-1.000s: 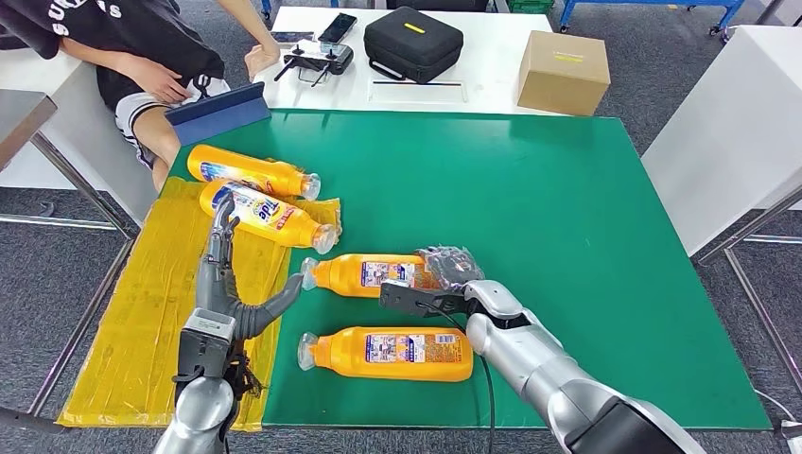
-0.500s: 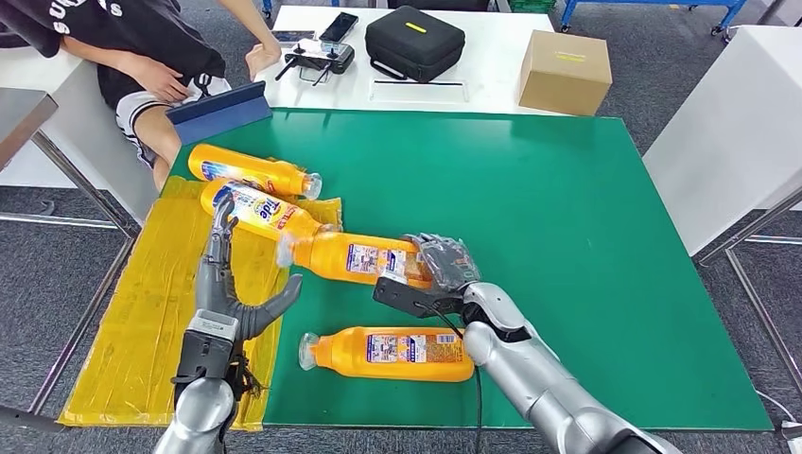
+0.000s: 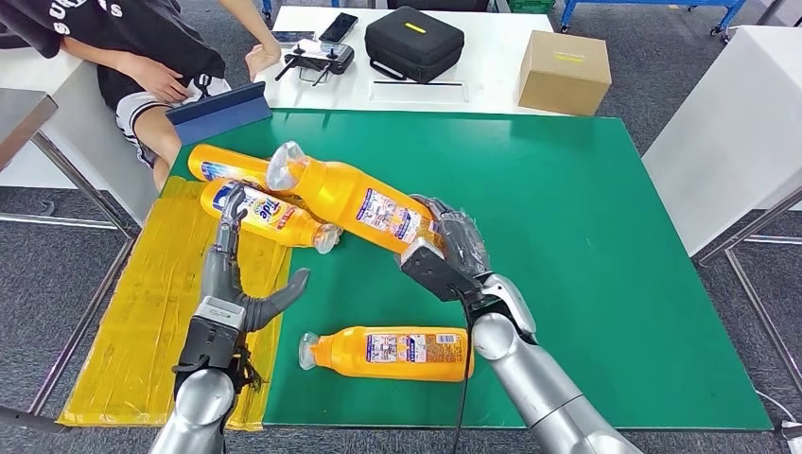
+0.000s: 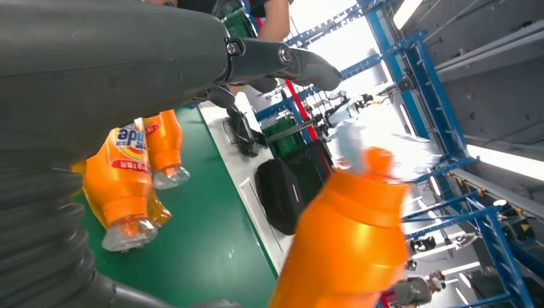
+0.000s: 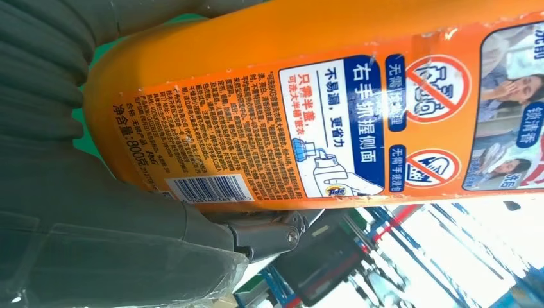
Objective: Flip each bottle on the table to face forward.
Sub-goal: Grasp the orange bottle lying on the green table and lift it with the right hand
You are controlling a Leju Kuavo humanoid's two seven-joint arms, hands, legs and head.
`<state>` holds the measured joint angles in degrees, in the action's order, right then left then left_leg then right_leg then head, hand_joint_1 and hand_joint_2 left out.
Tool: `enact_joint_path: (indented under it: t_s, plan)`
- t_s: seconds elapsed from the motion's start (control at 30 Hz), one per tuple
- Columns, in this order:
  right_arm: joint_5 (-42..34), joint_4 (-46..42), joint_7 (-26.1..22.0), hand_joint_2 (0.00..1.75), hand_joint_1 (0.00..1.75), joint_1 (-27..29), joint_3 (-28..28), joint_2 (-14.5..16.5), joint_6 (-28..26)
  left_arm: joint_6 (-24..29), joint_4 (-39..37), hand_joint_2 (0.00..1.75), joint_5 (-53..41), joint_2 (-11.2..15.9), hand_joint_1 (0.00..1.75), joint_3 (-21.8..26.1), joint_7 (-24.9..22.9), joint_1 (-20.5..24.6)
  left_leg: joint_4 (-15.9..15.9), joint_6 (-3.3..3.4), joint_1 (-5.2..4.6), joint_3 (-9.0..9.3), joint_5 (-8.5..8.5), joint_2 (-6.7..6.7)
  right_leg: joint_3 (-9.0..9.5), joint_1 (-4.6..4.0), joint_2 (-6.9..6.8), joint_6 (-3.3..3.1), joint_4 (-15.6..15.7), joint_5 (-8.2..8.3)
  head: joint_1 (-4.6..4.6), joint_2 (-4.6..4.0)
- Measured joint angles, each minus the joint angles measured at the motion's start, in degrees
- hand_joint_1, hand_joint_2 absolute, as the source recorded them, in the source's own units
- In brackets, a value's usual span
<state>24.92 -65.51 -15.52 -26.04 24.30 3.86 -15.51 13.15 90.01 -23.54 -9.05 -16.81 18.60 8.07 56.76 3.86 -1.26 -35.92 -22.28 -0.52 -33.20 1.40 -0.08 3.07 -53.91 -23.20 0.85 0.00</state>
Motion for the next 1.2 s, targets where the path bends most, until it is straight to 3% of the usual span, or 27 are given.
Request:
enact_joint_path:
  t_s: [0.27, 0.53, 0.77, 1.2]
  plan:
    - [-4.6, 6.5, -5.3, 1.75, 1.75, -0.5, -0.6, 4.8, -3.3, -4.4, -2.4, 1.75, 7.9, 0.0, 0.00, -2.8, -3.9, 5.7, 0.0, 0.00, 0.00, 0.00, 0.01, 0.00, 0.00, -0.01, 0.00, 0.00, 0.0, 0.00, -0.01, 0.00]
    - [-6.4, 14.7, -7.0, 1.75, 1.75, -3.6, -0.6, 9.4, -4.4, -12.4, -6.5, 1.75, 18.8, -0.1, 0.00, -5.2, -7.2, 9.7, 0.0, 0.00, 0.00, -0.01, 0.01, 0.00, -0.01, 0.00, -0.01, 0.00, 0.0, 0.00, 0.00, 0.00]
    - [-6.4, 18.5, -7.6, 1.75, 1.75, -4.9, -0.5, 11.1, -4.9, -14.0, -8.4, 1.75, 21.1, -0.2, 0.00, -5.7, -8.1, 10.9, 0.0, 0.00, 0.00, -0.05, 0.01, 0.00, -0.03, 0.01, -0.01, 0.00, 0.0, 0.00, 0.00, 0.00]
    - [-5.0, 25.2, -11.4, 1.75, 1.75, -8.5, 2.1, 15.0, -12.1, -14.7, -12.3, 1.75, 26.3, -1.6, 0.00, -7.1, -10.0, 14.8, 0.0, -0.01, 0.01, -0.07, 0.03, 0.01, -0.06, 0.01, -0.01, 0.00, -0.1, 0.00, 0.01, 0.00]
